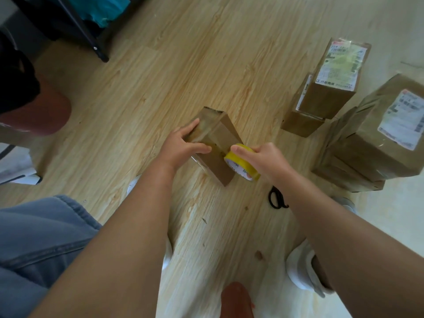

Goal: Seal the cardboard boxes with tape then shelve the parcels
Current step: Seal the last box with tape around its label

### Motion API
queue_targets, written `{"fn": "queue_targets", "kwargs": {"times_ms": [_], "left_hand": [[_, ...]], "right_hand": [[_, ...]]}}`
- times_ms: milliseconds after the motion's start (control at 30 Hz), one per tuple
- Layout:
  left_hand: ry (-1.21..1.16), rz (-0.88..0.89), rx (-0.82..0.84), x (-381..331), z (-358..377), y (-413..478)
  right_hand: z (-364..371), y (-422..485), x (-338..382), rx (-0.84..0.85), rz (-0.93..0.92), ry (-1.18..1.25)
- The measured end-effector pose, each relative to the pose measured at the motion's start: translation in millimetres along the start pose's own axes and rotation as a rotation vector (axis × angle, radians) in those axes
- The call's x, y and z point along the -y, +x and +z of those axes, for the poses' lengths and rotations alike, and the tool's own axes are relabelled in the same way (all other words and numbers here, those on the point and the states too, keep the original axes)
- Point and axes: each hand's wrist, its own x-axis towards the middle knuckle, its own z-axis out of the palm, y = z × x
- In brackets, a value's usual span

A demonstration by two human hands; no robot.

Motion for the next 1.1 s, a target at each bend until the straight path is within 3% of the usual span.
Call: {"fn": "queue_targets", "kwargs": {"times_ms": [333,533,733,933,1100], "left_hand": [[-0.213,-0.104,-0.015,11,12,1],[-0.238,-0.097,-0.029,15,14,3],[-0.25,-0.099,-0.005,15,15,5],[-0.314,-0.153,-0.019,31,10,7],[-0.344,-0.161,-0.026,36,9,9]], "right_hand": [[-21,-12,0,0.145,-0.056,0.116],[-11,-12,-3,-0.025,-0.017,0.023],[0,-15,-22,-0.085,0.108,-0.078],[-11,-27,-31,0.03,0.014,0.156],[-11,-24,-31,0.04,0.021,-0.029]]}}
